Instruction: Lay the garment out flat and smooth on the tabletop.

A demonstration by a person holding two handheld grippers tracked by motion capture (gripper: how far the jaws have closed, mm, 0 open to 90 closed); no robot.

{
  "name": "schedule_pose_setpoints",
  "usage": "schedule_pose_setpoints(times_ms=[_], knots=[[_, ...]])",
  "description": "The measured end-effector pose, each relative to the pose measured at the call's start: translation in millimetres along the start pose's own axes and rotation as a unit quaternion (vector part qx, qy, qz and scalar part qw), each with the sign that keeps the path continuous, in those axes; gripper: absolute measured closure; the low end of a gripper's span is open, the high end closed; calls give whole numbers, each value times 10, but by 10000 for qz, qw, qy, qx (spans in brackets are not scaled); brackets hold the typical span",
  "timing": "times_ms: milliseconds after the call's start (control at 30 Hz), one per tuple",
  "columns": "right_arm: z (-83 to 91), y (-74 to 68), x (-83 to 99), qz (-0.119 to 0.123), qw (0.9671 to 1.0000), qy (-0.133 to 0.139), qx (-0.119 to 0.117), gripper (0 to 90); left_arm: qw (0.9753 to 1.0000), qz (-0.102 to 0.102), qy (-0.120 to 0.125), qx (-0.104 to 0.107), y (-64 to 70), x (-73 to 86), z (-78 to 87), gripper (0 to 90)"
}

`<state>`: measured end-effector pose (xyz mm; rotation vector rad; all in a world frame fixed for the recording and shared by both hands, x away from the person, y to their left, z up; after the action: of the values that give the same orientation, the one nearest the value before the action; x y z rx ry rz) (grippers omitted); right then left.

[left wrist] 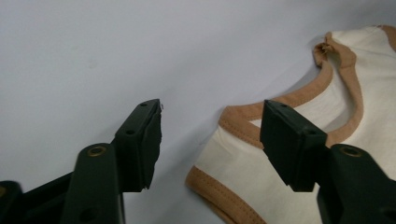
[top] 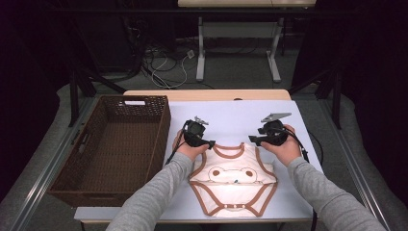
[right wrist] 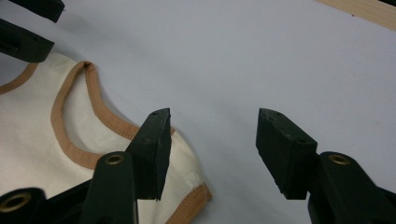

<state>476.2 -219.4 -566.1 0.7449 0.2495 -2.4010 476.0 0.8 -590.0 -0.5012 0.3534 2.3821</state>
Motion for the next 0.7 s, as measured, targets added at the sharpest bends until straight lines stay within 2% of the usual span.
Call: schedule_pose_setpoints(times_ms=[167,200,267,400,433,533,600,633,700], knots=[[-32,-3,20,-22,9999,-89,-55,511,9998,86,-184,90,-19,43,-39,517],[-37,-6,22,-17,9999,-103,-72,517,9996,99,-244,56,-27,58,-45,532],[-42,-7,27,-31,9999,-130,-54,527,9991,209,-341,140,-14,96,-68,574],[-61,-16,29,1,9999,-150,-77,539,9988,197,-450,77,-67,151,-85,612],[-62,-18,32,-10,9998,-171,-71,541,9983,335,-447,150,-52,164,-95,619],[-72,-18,32,9,9998,-181,-60,546,9979,326,-541,171,-52,186,-104,662],[-79,-21,34,-46,9998,-184,-71,549,9981,175,-573,170,-38,187,-109,672],[-85,-20,34,-60,9998,-185,-78,550,9983,110,-557,91,-43,182,-113,681],[-96,-15,33,-64,9998,-171,-86,554,9981,180,-575,95,-28,184,-117,713]])
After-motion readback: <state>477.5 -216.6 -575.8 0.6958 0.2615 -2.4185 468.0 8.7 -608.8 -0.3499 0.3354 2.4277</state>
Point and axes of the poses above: each handheld gripper's, and its own axes: z roughly backward along the jaws, x roughly out of its underside, y roughly to its right, the point moved 8 cm from there along -z, roughly forward along the jaws, and after that the axes turned 13 degrees about -y, right-handed, at the moved point
